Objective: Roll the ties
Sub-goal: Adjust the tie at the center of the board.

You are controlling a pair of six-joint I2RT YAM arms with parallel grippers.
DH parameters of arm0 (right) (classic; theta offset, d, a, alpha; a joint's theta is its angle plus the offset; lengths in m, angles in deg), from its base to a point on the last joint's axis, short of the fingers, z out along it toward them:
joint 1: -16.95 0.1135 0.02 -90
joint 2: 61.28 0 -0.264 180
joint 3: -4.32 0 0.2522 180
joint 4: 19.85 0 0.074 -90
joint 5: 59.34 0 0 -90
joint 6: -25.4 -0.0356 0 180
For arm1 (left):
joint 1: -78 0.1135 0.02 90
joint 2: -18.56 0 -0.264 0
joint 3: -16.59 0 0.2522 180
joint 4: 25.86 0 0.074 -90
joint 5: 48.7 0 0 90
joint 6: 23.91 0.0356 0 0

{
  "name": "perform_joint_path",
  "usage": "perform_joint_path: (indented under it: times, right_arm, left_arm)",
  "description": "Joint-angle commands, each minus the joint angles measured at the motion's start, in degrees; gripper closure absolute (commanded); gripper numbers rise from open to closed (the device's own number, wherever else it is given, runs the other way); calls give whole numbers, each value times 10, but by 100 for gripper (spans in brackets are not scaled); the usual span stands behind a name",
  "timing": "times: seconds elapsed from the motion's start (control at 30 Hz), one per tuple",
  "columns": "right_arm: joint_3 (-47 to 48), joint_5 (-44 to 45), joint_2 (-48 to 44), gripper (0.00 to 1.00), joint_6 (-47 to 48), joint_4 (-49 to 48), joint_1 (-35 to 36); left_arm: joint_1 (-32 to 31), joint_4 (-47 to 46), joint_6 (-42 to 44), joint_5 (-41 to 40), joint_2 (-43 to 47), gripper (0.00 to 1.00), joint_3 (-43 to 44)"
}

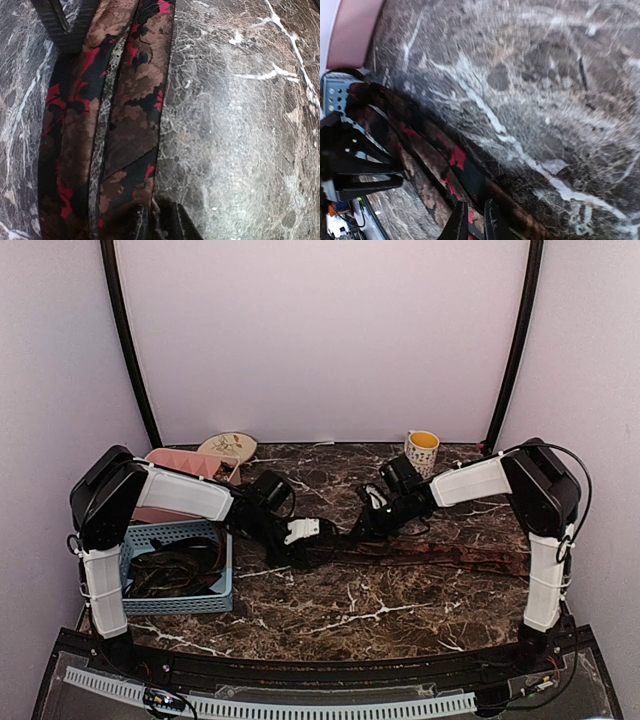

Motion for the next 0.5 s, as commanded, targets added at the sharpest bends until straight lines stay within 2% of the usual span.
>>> perform_joint_path:
  times: [0.0,0.1,0.17,0.27,0.33,0.4,0.47]
  right_arm:
    - [2,14,14,89,23,9,12]
    - [-6,20,20,90,27,14,12]
    - [-11,22,21,91,29,15,13]
    - [-16,23,22,92,31,15,13]
    - [-18,23,23,93,31,16,13]
    - [-18,22,23,93,32,16,13]
    - [-18,20,24,94,33,16,13]
  left_arm:
    - [-1,-21,-12,10,44,81,-13]
    - [0,-63,-17,-1,65,70,-32]
    - [0,-70,-22,-5,60,67,-29]
    - [0,-48,-20,-9,29,63,1]
    - [0,-31,-16,-7,2,56,19]
    - [0,-14,-15,-3,-16,55,34]
    - [0,-9,-14,6,-22,58,36]
